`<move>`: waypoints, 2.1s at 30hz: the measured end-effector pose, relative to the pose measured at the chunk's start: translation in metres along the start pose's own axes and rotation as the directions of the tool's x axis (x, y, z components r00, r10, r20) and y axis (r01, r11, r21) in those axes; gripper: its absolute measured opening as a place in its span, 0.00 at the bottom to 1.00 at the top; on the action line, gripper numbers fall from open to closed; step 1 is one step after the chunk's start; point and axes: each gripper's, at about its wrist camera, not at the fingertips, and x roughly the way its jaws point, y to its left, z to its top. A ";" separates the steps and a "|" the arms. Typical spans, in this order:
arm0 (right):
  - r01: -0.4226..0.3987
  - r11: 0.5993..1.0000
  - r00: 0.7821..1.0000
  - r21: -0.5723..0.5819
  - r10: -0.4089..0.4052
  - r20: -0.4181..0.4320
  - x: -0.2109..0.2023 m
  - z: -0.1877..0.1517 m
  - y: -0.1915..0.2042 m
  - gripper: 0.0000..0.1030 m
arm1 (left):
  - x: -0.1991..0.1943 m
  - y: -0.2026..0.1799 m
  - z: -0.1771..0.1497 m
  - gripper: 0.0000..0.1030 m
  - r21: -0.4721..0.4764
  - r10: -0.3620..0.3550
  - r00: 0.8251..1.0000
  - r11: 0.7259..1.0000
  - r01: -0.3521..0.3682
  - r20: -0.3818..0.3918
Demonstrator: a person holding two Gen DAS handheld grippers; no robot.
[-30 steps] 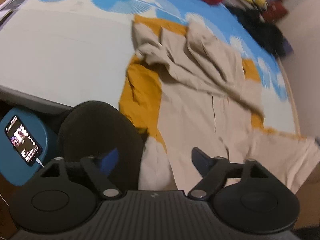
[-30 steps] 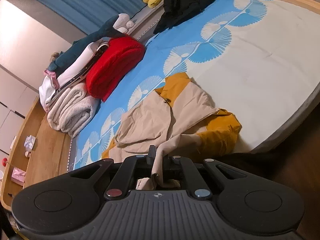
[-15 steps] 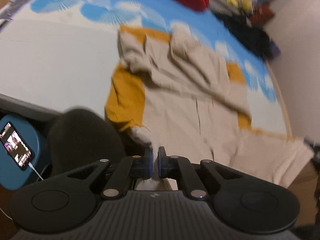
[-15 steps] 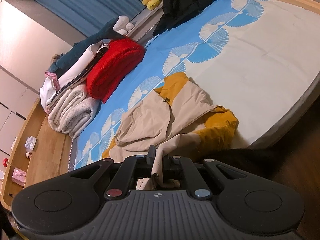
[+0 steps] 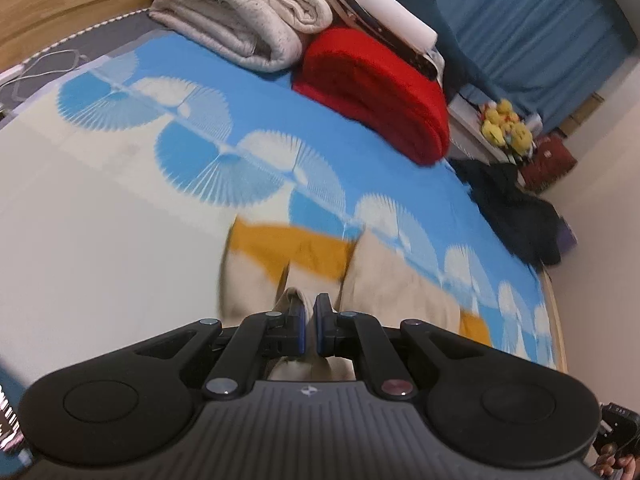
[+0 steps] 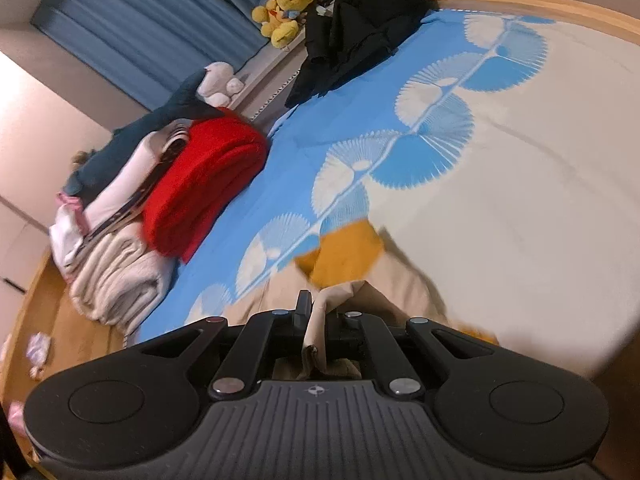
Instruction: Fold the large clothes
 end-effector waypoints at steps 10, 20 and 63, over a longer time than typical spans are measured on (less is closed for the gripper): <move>0.190 0.978 0.977 0.089 -0.197 0.079 0.192 0.078 0.014 0.58 | 0.214 -0.005 0.111 0.55 -0.238 0.089 0.996 0.967 -0.092 -0.022; 0.232 0.972 0.973 -0.025 -0.233 -0.007 0.229 0.048 -0.052 0.65 | 0.256 0.026 0.064 0.80 -0.035 0.101 0.995 0.994 -0.102 -0.018; 0.096 0.730 0.994 -0.677 -0.106 0.026 0.339 -0.108 0.104 0.39 | 0.304 -0.104 -0.064 0.84 0.122 -0.159 0.985 0.978 0.167 -0.069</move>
